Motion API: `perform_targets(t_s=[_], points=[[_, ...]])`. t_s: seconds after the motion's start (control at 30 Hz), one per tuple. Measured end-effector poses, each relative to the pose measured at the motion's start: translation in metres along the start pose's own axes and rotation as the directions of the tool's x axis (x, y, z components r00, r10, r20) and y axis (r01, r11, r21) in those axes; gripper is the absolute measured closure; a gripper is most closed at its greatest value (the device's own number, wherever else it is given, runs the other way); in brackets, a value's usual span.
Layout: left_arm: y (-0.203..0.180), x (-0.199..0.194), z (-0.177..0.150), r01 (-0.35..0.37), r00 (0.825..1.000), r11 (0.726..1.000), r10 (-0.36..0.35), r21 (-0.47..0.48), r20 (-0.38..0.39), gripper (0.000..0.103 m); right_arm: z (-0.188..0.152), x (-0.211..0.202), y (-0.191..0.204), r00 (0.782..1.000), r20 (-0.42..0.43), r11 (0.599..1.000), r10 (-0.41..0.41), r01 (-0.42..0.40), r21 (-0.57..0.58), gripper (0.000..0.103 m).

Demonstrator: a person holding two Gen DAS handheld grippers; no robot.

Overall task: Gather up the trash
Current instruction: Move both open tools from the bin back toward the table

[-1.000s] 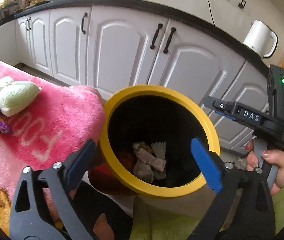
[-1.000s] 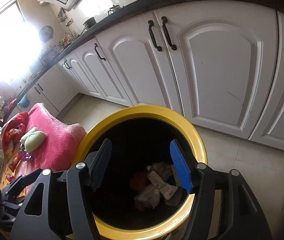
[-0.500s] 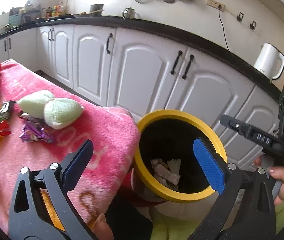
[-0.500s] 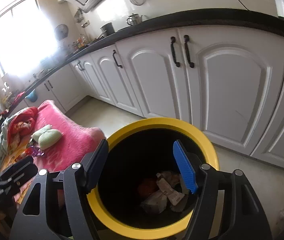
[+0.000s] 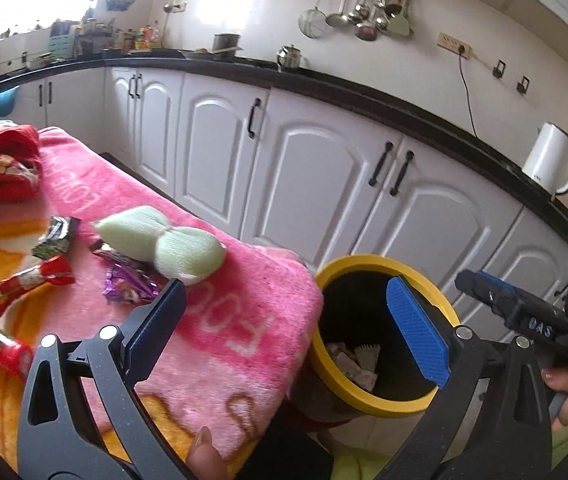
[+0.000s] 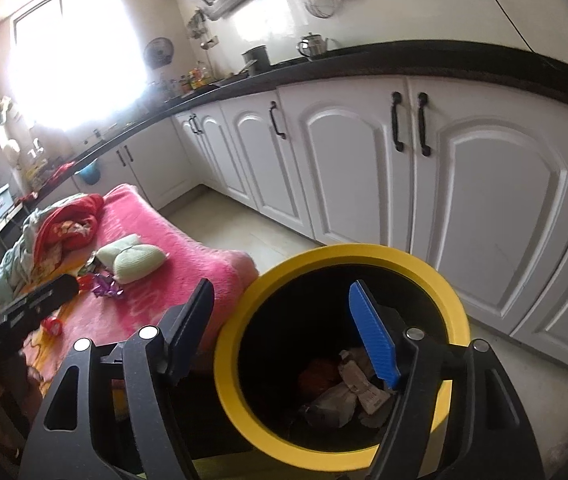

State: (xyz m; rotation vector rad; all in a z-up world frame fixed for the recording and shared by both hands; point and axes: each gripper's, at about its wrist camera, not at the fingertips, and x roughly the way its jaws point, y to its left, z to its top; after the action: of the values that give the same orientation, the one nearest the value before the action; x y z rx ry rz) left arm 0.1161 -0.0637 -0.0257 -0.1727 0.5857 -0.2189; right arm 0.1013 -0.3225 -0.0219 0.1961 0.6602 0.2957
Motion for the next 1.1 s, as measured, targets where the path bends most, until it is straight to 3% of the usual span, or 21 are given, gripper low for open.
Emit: perform_targets(t_s=[0.5, 1.1], points=[[0.055, -0.026, 0.014, -0.065, 0.994, 0.992, 0.075, -0.112, 0.083, 0.011, -0.006, 0.004, 0.063, 0.998, -0.027, 0.988, 0.063, -0.066, -0.137, 0.034], [0.119, -0.043, 0.024, -0.158, 0.976, 0.964, 0.185, -0.215, 0.113, 0.011, -0.001, 0.029, 0.125, 0.988, -0.076, 0.962, 0.132, -0.147, -0.23, 0.029]])
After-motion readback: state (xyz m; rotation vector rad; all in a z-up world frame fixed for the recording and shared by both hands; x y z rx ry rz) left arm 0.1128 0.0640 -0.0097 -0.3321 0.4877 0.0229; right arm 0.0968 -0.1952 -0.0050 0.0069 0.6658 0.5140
